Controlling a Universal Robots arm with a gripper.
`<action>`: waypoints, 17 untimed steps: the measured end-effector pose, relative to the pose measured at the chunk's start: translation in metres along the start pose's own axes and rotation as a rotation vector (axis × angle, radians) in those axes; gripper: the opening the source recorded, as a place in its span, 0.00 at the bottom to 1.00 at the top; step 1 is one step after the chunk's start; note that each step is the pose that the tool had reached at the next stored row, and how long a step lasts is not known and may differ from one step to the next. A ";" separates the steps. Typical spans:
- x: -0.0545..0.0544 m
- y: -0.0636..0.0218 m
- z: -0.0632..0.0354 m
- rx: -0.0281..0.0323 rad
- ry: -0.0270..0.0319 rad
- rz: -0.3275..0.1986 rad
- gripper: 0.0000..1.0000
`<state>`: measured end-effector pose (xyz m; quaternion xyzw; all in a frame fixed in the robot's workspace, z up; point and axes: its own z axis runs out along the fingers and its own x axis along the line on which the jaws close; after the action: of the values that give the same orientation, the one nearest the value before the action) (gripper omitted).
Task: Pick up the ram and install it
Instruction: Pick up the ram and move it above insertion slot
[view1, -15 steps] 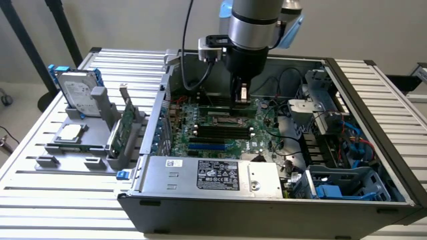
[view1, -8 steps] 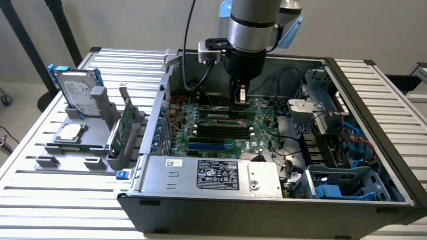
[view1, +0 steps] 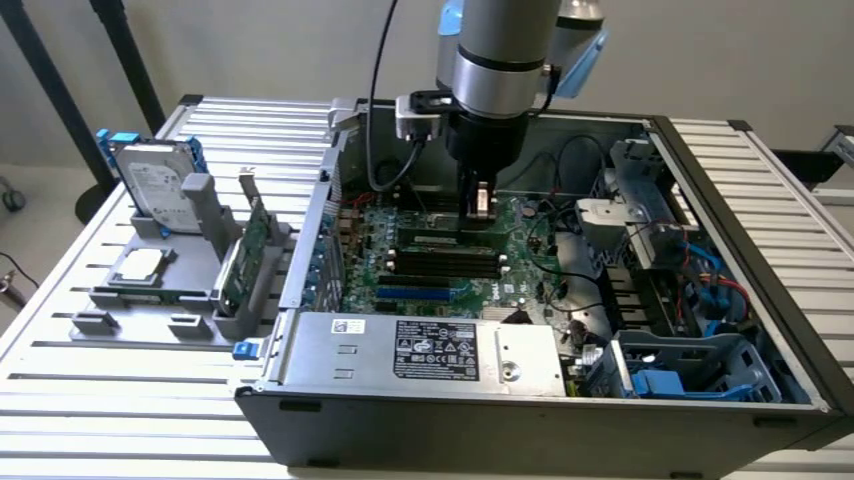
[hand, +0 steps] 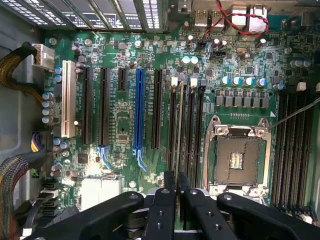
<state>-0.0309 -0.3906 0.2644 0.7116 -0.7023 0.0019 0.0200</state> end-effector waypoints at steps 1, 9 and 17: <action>0.000 0.0003 0.0018 0.0002 0.0010 0.001 0.13; -0.001 0.0015 0.0164 0.0029 0.0070 0.001 0.13; -0.001 0.0021 0.0232 0.0047 0.0075 0.001 0.13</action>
<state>-0.0336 -0.3906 0.2413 0.7111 -0.7028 0.0063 0.0209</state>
